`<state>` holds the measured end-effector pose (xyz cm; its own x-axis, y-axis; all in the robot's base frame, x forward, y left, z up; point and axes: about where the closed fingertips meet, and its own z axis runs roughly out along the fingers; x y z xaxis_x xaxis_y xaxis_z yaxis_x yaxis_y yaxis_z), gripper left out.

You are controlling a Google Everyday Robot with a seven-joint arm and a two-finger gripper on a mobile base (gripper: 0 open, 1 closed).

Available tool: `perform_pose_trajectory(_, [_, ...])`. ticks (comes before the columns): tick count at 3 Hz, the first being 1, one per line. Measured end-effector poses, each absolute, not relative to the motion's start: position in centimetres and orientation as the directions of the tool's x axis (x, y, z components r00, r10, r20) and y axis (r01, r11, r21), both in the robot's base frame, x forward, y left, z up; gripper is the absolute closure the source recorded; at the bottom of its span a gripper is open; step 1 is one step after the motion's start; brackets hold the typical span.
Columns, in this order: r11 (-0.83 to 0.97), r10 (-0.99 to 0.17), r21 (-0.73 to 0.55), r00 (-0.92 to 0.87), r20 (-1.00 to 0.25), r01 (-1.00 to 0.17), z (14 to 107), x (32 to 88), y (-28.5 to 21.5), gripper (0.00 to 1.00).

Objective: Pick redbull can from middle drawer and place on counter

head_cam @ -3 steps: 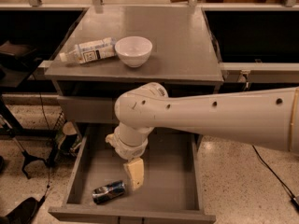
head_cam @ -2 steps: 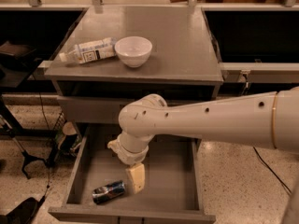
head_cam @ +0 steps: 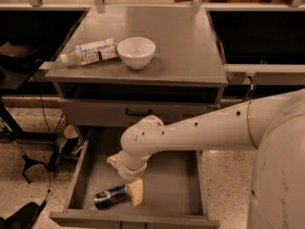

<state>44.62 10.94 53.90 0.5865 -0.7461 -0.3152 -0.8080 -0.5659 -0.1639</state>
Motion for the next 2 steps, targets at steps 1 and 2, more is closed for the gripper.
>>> perform_pose_trajectory(1, [-0.593, -0.715, -0.152, 0.603, -0.354, -0.791, 48.98, 44.38, 14.05, 0.00])
perform_pose_trajectory(2, [-0.592, -0.715, -0.152, 0.603, -0.354, -0.791, 48.98, 44.40, 14.05, 0.00])
